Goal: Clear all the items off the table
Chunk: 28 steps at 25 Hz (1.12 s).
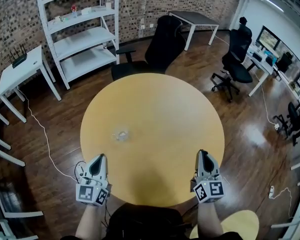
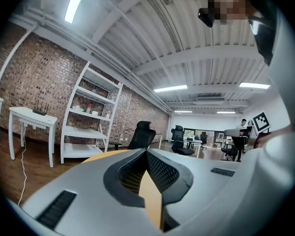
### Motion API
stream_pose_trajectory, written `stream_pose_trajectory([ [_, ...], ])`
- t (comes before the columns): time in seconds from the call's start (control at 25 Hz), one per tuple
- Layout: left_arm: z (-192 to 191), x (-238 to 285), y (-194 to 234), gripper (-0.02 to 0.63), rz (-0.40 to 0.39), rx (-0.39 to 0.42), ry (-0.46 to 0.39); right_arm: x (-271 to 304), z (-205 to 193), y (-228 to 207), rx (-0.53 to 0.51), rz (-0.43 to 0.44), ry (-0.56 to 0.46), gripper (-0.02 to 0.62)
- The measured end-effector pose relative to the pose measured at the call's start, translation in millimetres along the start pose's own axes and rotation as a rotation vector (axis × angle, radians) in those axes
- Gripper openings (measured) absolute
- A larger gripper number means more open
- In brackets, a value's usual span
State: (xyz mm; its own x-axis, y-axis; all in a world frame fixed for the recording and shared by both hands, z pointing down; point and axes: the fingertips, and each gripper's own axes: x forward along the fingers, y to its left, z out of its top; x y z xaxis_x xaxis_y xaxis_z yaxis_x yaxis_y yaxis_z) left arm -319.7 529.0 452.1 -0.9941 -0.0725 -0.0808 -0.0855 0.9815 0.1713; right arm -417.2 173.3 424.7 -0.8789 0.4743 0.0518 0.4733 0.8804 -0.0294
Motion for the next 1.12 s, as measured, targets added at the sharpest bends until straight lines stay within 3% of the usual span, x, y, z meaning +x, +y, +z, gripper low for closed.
stream_pose_trajectory([
  [0.16,2.2,23.0,13.0,-0.008,0.005,0.064,-0.003,27.3,-7.0,1.3,0.031,-0.026,0.027,0.003],
  [0.36,-22.5,46.8,21.3,-0.006,-0.008,0.087,0.082,46.2,-36.7,16.3,0.08,-0.019,0.091,0.004],
  [0.4,-31.2,49.6,24.7,0.035,-0.006,0.088,0.103,50.4,-44.7,22.3,0.078,-0.006,0.109,0.005],
  [0.44,-40.2,51.9,28.3,0.119,0.0,0.086,0.123,54.5,-52.5,27.2,0.075,0.005,0.127,0.005],
  [0.48,-48.2,53.9,32.4,0.16,0.011,0.082,0.138,58.8,-59.8,30.7,0.075,0.014,0.144,0.003],
  [0.76,-85.8,69.4,33.0,0.16,0.127,0.055,0.232,84.7,-85.4,21.1,0.081,0.101,0.271,0.005],
  [0.84,-99.1,80.6,37.4,0.161,0.161,0.07,0.257,97.8,-90.7,18.5,0.083,0.122,0.289,0.005],
  [0.92,-115.9,92.5,47.0,0.217,0.198,0.088,0.288,108.3,-100.3,21.0,0.091,0.143,0.309,0.003],
  [1.12,-150.9,121.1,71.5,0.221,0.249,0.154,0.334,126.7,-126.9,31.5,0.094,0.183,0.37,0.005],
])
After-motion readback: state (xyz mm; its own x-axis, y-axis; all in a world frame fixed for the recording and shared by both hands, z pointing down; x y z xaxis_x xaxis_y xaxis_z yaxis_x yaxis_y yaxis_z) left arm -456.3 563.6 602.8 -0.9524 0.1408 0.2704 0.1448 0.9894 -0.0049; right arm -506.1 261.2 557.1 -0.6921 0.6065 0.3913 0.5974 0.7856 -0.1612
